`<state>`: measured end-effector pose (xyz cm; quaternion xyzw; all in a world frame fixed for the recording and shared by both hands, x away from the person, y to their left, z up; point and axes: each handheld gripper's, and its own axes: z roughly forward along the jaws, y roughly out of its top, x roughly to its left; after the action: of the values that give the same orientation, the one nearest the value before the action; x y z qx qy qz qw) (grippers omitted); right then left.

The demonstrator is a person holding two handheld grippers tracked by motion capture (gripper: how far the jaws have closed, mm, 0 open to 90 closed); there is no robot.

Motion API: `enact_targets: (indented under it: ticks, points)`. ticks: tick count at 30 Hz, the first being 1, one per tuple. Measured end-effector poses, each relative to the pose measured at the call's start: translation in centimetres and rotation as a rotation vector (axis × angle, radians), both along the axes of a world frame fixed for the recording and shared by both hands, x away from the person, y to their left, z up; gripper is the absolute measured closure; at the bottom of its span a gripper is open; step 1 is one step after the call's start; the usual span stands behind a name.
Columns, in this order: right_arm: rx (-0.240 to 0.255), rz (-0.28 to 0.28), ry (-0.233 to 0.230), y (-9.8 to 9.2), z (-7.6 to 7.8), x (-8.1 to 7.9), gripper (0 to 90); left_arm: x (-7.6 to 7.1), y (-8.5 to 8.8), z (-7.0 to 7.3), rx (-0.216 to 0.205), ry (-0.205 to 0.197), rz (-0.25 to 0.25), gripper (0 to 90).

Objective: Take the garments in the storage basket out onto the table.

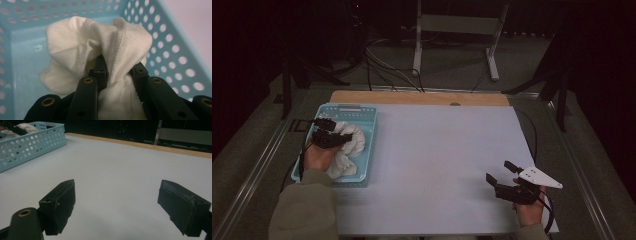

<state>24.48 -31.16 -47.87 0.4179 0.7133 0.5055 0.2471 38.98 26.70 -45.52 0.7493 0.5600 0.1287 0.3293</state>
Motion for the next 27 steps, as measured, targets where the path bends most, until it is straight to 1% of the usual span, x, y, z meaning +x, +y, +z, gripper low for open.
enact_targets:
  ticks: [2, 4, 5, 6, 7, 8, 9, 11, 12, 13, 14, 15, 19, 20, 22, 25, 27]
  points:
    - [0.000, 0.000, 0.001, 0.0, 0.0, 0.0, 14.6, -0.5, 0.3, 0.3, -0.009, -0.022, 0.002, 74.0]
    - [0.000, 0.000, 0.002, 0.0, 0.0, 0.0, 14.6, -0.5, 0.3, 0.3, -0.009, -0.022, 0.002, 74.0]
    - [0.000, 0.001, 0.001, 0.0, 0.0, 0.0, 14.6, -0.8, 0.5, 0.6, -0.016, -0.041, 0.007, 74.0]
    - [0.000, 0.001, 0.001, 0.0, 0.0, 0.0, 14.6, -0.8, 0.5, 0.6, -0.016, -0.041, 0.007, 74.0]
    - [0.000, 0.000, 0.001, 0.0, 0.0, 0.0, 14.6, -1.1, 0.7, 0.9, -0.026, -0.058, 0.012, 74.0]
    - [0.000, 0.000, 0.001, 0.0, 0.0, 0.0, 14.6, -1.1, 0.7, 0.9, -0.026, -0.058, 0.012, 74.0]
    - [0.001, -0.001, 0.003, 0.0, 0.0, 0.0, 14.5, -1.3, 0.8, 1.3, -0.036, -0.078, 0.012, 74.0]
    - [0.001, 0.000, 0.003, 0.0, 0.0, 0.0, 14.6, -1.6, 0.9, 1.5, -0.051, -0.097, 0.012, 74.0]
    - [0.001, 0.000, 0.002, 0.0, 0.0, 0.0, 14.6, -1.7, 0.9, 1.7, -0.061, -0.103, 0.013, 74.0]
    - [0.001, 0.000, 0.002, 0.0, 0.0, 0.0, 14.6, -1.7, 0.9, 1.7, -0.061, -0.103, 0.013, 74.0]
    - [0.000, 0.001, 0.001, 0.0, 0.0, 0.0, 14.6, -1.9, 0.9, 1.8, -0.075, -0.114, 0.013, 74.0]
    - [0.000, 0.001, 0.001, 0.0, 0.0, 0.0, 14.6, -2.0, 0.9, 1.9, -0.078, -0.120, 0.011, 74.0]
    - [0.001, 0.000, 0.003, 0.0, 0.0, 0.0, 14.6, -2.2, 0.8, 2.2, -0.081, -0.134, 0.006, 74.0]
    - [0.001, 0.000, 0.003, 0.0, 0.0, 0.0, 14.6, -2.3, 0.7, 2.3, -0.084, -0.144, 0.003, 74.0]
    - [0.001, 0.001, 0.002, 0.0, 0.0, 0.0, 14.6, -2.5, 0.6, 2.4, -0.089, -0.151, -0.001, 74.0]
    - [0.000, 0.001, 0.003, 0.0, 0.0, 0.0, 14.6, -2.6, 0.6, 2.6, -0.091, -0.160, 0.001, 74.0]
    - [0.000, 0.001, 0.002, 0.0, 0.0, 0.0, 14.6, -2.8, 0.6, 2.7, -0.107, -0.181, 0.007, 74.0]
